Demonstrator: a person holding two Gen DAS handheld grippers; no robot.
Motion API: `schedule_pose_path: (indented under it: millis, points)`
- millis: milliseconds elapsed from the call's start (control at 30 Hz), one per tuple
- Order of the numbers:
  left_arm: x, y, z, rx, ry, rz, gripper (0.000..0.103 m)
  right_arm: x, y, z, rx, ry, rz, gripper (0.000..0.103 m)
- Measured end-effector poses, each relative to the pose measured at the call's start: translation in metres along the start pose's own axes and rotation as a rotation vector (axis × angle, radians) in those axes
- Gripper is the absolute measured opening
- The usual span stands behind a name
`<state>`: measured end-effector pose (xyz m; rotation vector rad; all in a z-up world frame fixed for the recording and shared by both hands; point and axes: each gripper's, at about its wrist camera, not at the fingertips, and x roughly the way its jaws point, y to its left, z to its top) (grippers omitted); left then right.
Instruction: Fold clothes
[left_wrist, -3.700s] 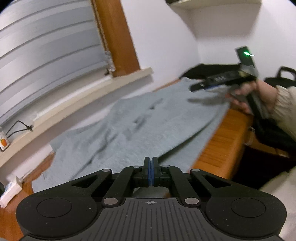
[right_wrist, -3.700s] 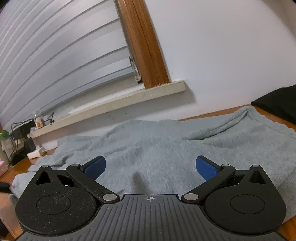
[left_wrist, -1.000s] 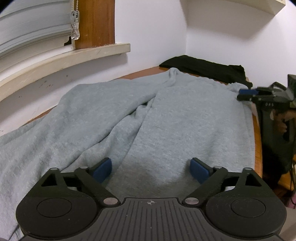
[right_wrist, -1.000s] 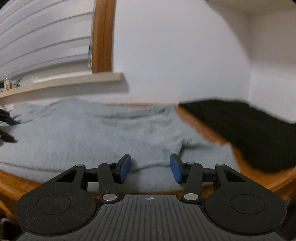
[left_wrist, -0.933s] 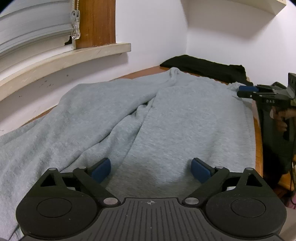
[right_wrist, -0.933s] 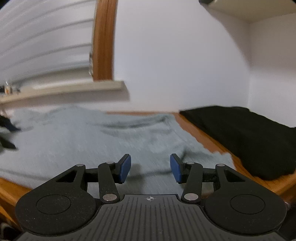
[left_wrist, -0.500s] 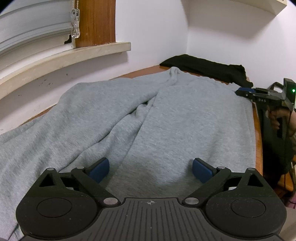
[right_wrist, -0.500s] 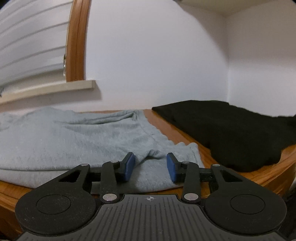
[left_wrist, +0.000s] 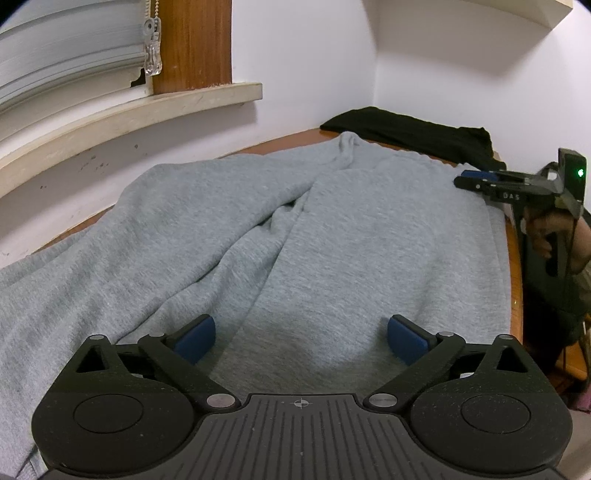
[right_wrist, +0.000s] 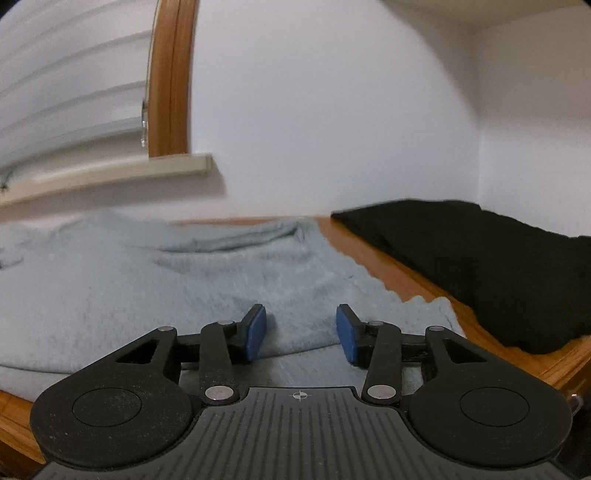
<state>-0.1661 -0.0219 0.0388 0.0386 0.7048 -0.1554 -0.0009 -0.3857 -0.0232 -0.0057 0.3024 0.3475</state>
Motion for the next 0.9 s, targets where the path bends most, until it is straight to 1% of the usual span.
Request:
schedule_pose_path:
  millis: [133,233,333,400,500,533,567,633,667,733,800,833,867,900]
  points:
    - [-0.004,-0.001,-0.003,-0.006,0.0,0.006,0.101,-0.007,-0.006,-0.004,-0.009,0.002,0.02,0.043]
    - [-0.009,0.001,-0.007,-0.017,-0.004,0.016,0.102,-0.016,-0.01,-0.009,-0.012,-0.013,0.038,0.043]
    - [-0.012,0.002,-0.007,-0.023,-0.014,0.031,0.102,-0.018,-0.008,-0.011,-0.014,-0.029,0.03,0.044]
    - [-0.01,-0.003,0.002,-0.024,-0.041,0.027,0.102,-0.018,-0.006,-0.011,-0.017,-0.03,0.021,0.044]
    - [-0.005,-0.015,0.022,-0.028,-0.092,0.004,0.094,-0.017,-0.006,-0.012,-0.015,-0.037,0.024,0.044]
    - [-0.003,-0.019,0.028,-0.03,-0.109,-0.004,0.088,-0.017,-0.006,-0.012,-0.016,-0.041,0.026,0.044]
    - [-0.001,-0.023,0.035,-0.031,-0.126,-0.011,0.075,-0.016,-0.006,-0.013,-0.016,-0.044,0.027,0.044]
    - [0.003,-0.031,0.048,-0.034,-0.161,-0.027,0.064,-0.016,-0.006,-0.015,-0.017,-0.053,0.028,0.044]
    - [0.007,-0.035,0.056,-0.034,-0.175,-0.039,0.06,-0.016,-0.006,-0.016,-0.018,-0.057,0.029,0.044]
    - [0.029,-0.049,0.075,-0.024,-0.162,-0.085,0.055,-0.017,-0.006,-0.017,-0.019,-0.066,0.029,0.044]
    - [0.052,-0.061,0.088,-0.003,-0.137,-0.102,0.055,-0.017,-0.006,-0.019,-0.02,-0.074,0.03,0.044]
    - [0.064,-0.066,0.093,0.015,-0.124,-0.103,0.055,-0.017,-0.006,-0.02,-0.021,-0.077,0.031,0.044]
    - [0.075,-0.068,0.095,0.03,-0.111,-0.087,0.055,-0.018,-0.007,-0.02,-0.022,-0.08,0.034,0.044]
    - [0.084,-0.063,0.097,0.024,-0.099,-0.074,0.055,-0.018,-0.007,-0.021,-0.021,-0.083,0.036,0.044]
